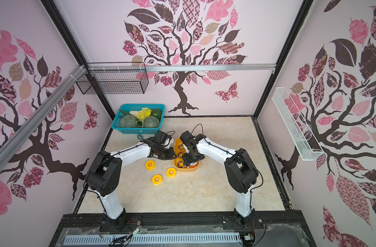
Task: Put the sealing tape into the storage box
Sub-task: Place the sealing tape in the storage box.
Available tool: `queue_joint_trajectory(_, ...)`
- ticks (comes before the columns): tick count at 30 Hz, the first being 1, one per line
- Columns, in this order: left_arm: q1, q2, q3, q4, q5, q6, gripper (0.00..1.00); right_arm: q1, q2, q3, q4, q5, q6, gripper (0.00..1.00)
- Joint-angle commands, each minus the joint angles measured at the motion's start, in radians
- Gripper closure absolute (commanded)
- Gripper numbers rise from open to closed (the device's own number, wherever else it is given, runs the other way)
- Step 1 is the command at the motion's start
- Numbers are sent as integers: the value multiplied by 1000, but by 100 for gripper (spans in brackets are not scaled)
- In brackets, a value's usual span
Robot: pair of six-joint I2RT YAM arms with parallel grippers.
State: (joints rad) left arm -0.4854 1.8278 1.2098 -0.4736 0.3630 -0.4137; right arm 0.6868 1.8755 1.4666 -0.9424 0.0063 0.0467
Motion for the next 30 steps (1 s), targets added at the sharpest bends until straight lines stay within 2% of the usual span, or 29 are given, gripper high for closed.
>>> queue_joint_trajectory(1, -7, 3, 28, -1, 7, 20, 80, 8, 21, 43, -16, 27, -1, 25)
queue_joint_trajectory(30, -7, 9, 27, -6, 8, 23, 80, 16, 57, 61, -33, 94, 8, 18)
